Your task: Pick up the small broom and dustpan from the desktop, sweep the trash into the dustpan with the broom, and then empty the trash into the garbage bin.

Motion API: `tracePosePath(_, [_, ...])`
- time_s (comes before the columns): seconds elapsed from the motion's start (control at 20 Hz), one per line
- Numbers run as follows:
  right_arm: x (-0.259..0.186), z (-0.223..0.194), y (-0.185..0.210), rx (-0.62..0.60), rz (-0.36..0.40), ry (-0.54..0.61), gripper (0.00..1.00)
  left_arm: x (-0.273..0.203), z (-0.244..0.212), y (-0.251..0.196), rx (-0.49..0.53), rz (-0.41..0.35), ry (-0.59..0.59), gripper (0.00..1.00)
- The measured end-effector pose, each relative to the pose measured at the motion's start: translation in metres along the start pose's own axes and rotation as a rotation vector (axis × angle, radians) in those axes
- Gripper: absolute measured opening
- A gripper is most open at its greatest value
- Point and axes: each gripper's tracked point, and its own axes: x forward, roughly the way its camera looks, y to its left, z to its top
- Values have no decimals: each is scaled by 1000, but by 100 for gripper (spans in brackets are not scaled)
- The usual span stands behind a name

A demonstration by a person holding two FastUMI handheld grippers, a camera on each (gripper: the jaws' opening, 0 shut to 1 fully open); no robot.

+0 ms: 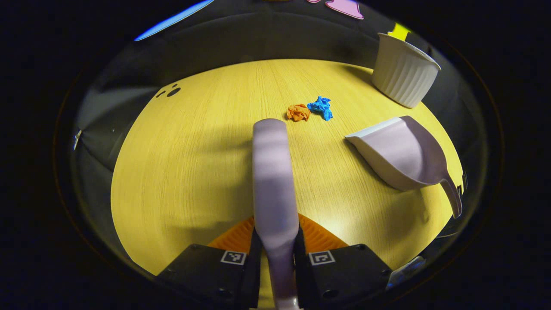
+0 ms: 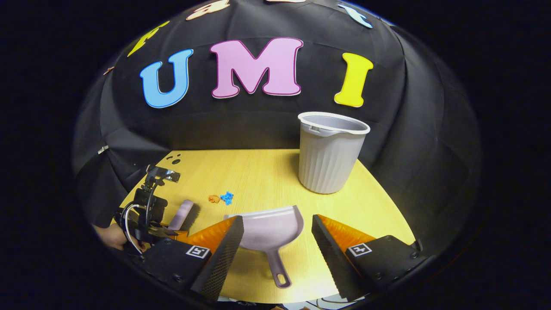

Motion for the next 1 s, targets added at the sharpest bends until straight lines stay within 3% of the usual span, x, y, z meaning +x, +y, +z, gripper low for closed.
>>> tracePosePath(0.2, [-21,-20,4,8,-25,-1,99,-6,-3,5,-31,-61,-39,28])
tracePosePath(0.5, [-44,-48,-13,32,-44,105,99,-36,21,4,-18,-78,-171,27])
tracePosePath(0.7, [-17,-60,-14,57,12,193,99,-71,34,-3,19,-80,-250,25])
tracePosePath(1.0, [40,-101,-4,28,94,395,100,-95,33,1,-88,-84,-245,26])
